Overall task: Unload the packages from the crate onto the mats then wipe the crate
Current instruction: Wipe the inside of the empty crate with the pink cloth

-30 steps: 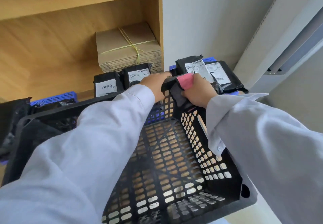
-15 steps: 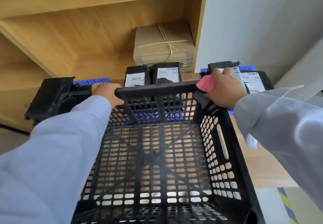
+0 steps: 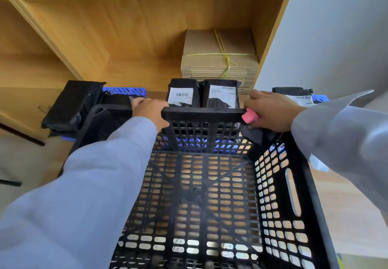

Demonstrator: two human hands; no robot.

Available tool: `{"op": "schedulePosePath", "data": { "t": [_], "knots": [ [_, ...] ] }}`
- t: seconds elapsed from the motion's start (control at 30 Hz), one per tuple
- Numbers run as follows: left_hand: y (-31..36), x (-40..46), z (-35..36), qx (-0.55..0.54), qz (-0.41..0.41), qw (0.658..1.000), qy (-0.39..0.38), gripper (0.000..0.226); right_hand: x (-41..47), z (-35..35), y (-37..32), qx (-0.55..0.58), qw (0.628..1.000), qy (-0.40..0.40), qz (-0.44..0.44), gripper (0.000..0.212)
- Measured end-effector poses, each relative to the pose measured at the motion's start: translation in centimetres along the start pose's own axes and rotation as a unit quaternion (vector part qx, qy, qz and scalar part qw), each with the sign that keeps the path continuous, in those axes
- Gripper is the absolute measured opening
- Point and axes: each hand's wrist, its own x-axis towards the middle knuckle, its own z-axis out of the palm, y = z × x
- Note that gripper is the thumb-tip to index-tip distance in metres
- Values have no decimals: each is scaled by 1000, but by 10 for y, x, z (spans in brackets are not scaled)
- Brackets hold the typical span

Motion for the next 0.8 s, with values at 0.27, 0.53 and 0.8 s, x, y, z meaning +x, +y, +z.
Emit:
{"op": "schedulePosePath", "data": {
  "t": [0.27,0.53,0.8],
  "knots": [
    [-2,6,6,10,7,1000,-7,13,48,-14,-57,19,998,13,-63,44],
    [1,4,0,27,-1,999,-27,15,59,-15,-103,11,993,114,-29,53],
    [-7,-11,-12,-235,11,972,-26,59,-8,11,-143,411,881,183,149,69]
  ]
}}
